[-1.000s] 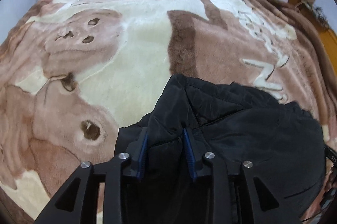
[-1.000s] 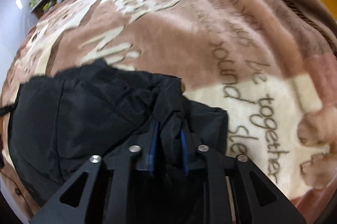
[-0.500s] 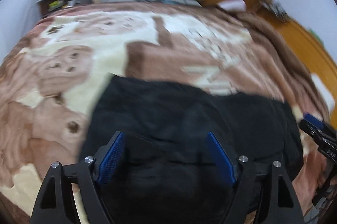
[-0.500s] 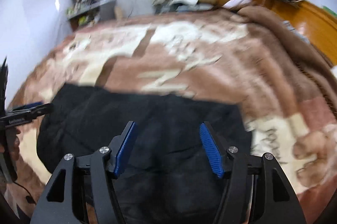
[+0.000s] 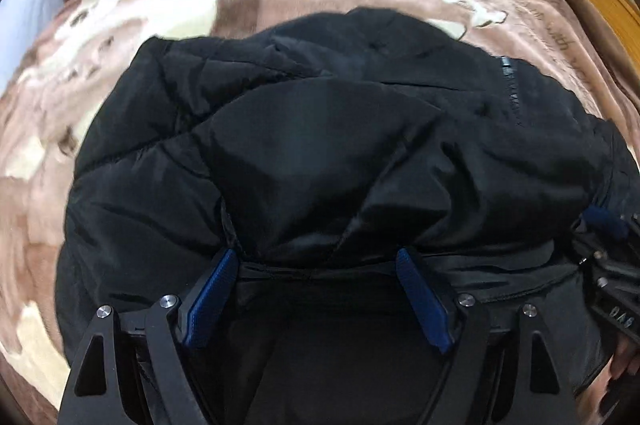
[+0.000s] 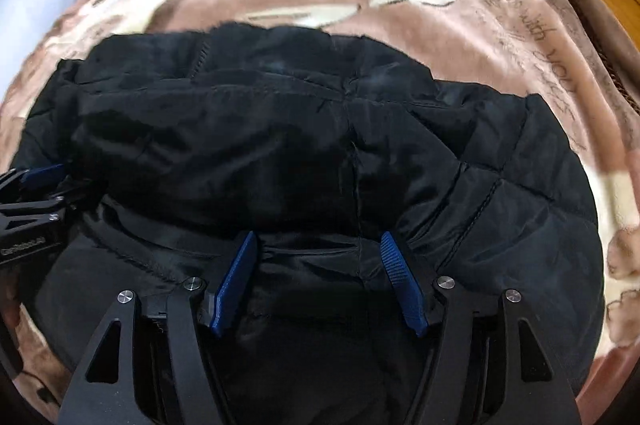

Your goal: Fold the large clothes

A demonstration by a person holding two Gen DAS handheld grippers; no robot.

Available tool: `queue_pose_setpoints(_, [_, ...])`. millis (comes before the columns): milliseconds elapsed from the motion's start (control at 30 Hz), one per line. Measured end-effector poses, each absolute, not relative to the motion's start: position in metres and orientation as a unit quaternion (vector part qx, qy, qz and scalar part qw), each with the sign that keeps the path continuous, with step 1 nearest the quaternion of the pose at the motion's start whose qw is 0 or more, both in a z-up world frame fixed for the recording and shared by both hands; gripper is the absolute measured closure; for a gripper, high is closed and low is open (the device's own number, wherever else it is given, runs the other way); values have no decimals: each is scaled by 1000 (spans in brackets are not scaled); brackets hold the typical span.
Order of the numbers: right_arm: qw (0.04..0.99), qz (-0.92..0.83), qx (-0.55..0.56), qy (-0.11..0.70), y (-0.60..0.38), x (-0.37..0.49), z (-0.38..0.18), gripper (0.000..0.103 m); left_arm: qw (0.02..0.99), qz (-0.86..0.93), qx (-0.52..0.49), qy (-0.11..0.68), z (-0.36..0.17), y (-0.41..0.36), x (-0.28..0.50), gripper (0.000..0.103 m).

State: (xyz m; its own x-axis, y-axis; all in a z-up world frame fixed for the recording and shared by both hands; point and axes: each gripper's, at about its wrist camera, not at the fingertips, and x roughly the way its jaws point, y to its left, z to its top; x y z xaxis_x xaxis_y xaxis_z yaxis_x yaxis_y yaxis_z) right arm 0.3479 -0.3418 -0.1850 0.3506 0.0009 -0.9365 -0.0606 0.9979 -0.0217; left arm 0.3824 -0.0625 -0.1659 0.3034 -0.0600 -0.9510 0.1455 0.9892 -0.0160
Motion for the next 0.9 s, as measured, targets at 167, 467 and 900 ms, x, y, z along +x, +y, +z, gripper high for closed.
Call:
queue_pose_setpoints(167, [813,7,-36,581,-339,354,-192,39,799,-63,22,598,-174,-60,388,21])
queue_pose_setpoints(467, [841,12,-53,538,-356,331,-117,39,813,-84,-45,575,-116,-36,373,24])
queue_pose_setpoints(900, [831,-32,-5,555,-412,302,-169,38,821,-40,-10,569,-164,4,363,23])
